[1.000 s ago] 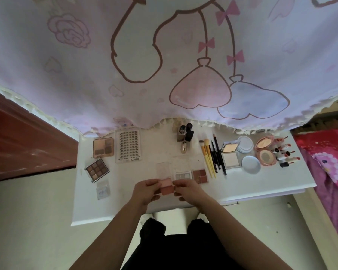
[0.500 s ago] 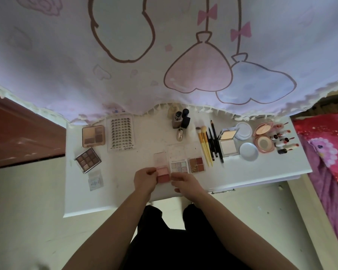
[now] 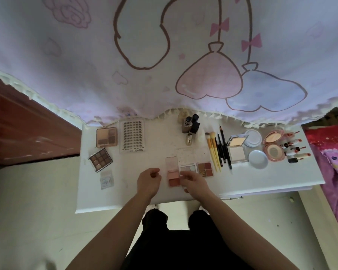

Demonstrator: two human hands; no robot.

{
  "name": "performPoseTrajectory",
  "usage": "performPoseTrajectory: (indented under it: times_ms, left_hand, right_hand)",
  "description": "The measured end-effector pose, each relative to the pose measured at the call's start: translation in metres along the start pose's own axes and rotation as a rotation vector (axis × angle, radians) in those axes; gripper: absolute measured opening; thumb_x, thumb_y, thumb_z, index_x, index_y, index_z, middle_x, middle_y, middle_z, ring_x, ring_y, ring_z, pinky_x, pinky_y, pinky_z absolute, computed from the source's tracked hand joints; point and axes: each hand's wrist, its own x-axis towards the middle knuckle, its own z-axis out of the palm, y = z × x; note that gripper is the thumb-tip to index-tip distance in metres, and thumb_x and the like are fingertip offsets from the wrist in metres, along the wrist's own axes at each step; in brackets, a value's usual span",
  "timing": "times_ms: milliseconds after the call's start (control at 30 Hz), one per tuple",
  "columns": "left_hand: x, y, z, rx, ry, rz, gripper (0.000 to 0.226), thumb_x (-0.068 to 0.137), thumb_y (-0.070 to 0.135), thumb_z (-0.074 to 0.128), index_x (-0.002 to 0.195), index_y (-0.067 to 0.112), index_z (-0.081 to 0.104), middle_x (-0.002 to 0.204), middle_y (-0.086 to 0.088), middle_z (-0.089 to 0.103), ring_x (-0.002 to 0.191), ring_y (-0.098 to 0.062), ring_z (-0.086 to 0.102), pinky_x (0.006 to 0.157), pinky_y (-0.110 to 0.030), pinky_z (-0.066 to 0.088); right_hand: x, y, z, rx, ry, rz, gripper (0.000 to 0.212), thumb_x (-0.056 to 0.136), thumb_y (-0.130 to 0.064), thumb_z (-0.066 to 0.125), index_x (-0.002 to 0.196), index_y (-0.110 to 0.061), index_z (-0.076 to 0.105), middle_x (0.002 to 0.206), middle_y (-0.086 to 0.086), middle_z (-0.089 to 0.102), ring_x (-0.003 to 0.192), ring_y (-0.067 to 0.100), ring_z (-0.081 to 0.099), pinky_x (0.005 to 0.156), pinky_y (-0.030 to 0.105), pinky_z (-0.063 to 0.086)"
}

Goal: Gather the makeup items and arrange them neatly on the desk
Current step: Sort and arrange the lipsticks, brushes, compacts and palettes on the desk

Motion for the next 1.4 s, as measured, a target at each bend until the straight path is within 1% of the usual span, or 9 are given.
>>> performPoseTrajectory:
  times_ms: [100, 167, 267, 400, 600, 800, 1000, 1233, 1400]
  left_hand:
    - [-0.001, -0.008, -0.030, 0.081, 0.071, 0.038, 0.028, 0.091, 0.012, 0.061, 0.117, 0.015, 0.069, 0.113, -0.001, 0.068, 0.102, -0.019, 0.063, 0.097, -0.032, 0.047]
    - [0.001, -0.019, -0.051, 0.097, 0.118, 0.022, 0.029, 0.091, 0.012, 0.059, 0.119, 0.016, 0.067, 0.118, -0.003, 0.065, 0.104, -0.020, 0.062, 0.097, -0.033, 0.047]
    - [0.002, -0.038, -0.083, 0.099, 0.223, -0.038, 0.031, 0.091, 0.011, 0.055, 0.120, 0.018, 0.065, 0.122, -0.007, 0.061, 0.105, -0.021, 0.061, 0.094, -0.034, 0.047]
    - [0.006, -0.065, -0.120, 0.023, 0.344, -0.123, 0.035, 0.088, 0.007, 0.054, 0.122, 0.012, 0.063, 0.124, -0.014, 0.058, 0.104, -0.029, 0.062, 0.085, -0.036, 0.049]
    - [0.024, -0.095, -0.165, 0.061, 0.326, -0.090, 0.057, 0.085, -0.006, 0.044, 0.140, 0.008, 0.048, 0.146, -0.013, 0.042, 0.132, -0.031, 0.043, 0.109, -0.043, 0.037]
    - [0.043, -0.101, -0.198, 0.041, 0.310, -0.077, 0.058, 0.087, -0.009, 0.037, 0.135, 0.015, 0.058, 0.139, -0.010, 0.056, 0.129, -0.028, 0.050, 0.106, -0.037, 0.039]
    - [0.047, -0.106, -0.211, 0.008, 0.307, -0.053, 0.056, 0.089, -0.010, 0.036, 0.126, 0.019, 0.066, 0.133, -0.003, 0.062, 0.124, -0.023, 0.055, 0.102, -0.026, 0.040]
    - [0.051, -0.104, -0.218, -0.099, 0.261, -0.112, 0.054, 0.088, -0.005, 0.039, 0.126, 0.023, 0.065, 0.125, -0.005, 0.064, 0.112, -0.023, 0.059, 0.096, -0.033, 0.047]
    - [0.058, -0.071, -0.231, -0.664, 0.041, -0.153, 0.030, 0.091, 0.017, 0.066, 0.121, 0.019, 0.066, 0.118, 0.001, 0.067, 0.108, -0.019, 0.062, 0.090, -0.040, 0.053]
  right_hand:
    - [0.004, -0.017, 0.012, -0.105, 0.019, -0.078, 0.032, 0.093, -0.013, 0.055, 0.122, -0.022, 0.064, 0.108, -0.002, 0.068, 0.097, 0.019, 0.064, 0.089, 0.034, 0.055]
    - [0.005, -0.030, 0.025, -0.149, 0.007, -0.125, 0.026, 0.097, -0.014, 0.052, 0.119, -0.023, 0.063, 0.101, -0.004, 0.066, 0.085, 0.013, 0.064, 0.080, 0.022, 0.054]
    - [0.012, -0.044, 0.053, -0.242, -0.023, -0.198, 0.030, 0.098, -0.016, 0.051, 0.125, -0.021, 0.063, 0.109, -0.004, 0.064, 0.095, 0.014, 0.060, 0.094, 0.032, 0.051]
    - [0.016, -0.063, 0.095, -0.381, -0.107, -0.253, 0.034, 0.095, -0.013, 0.052, 0.126, -0.022, 0.062, 0.107, -0.005, 0.062, 0.101, 0.015, 0.059, 0.092, 0.029, 0.048]
    - [0.022, -0.093, 0.157, -0.689, -0.213, -0.388, 0.048, 0.092, -0.013, 0.051, 0.140, -0.023, 0.049, 0.133, 0.006, 0.052, 0.120, 0.022, 0.055, 0.103, 0.031, 0.042]
    - [0.039, -0.125, 0.213, -0.790, -0.111, -0.486, 0.051, 0.091, -0.034, 0.060, 0.140, -0.024, 0.047, 0.137, 0.005, 0.044, 0.127, 0.026, 0.046, 0.100, 0.039, 0.046]
    - [0.049, -0.133, 0.260, -0.966, 0.059, -0.533, 0.082, 0.076, -0.059, 0.069, 0.143, -0.023, 0.037, 0.125, 0.007, 0.047, 0.115, 0.027, 0.046, 0.089, 0.041, 0.051]
    - [0.041, -0.134, 0.260, -0.738, 0.072, -0.459, 0.062, 0.065, -0.045, 0.072, 0.120, -0.023, 0.052, 0.110, -0.002, 0.055, 0.101, 0.018, 0.051, 0.080, 0.030, 0.048]
    - [0.025, -0.145, 0.226, -0.270, -0.095, -0.302, 0.043, 0.064, -0.046, 0.082, 0.100, -0.033, 0.064, 0.093, -0.015, 0.071, 0.087, 0.002, 0.067, 0.081, 0.024, 0.055]
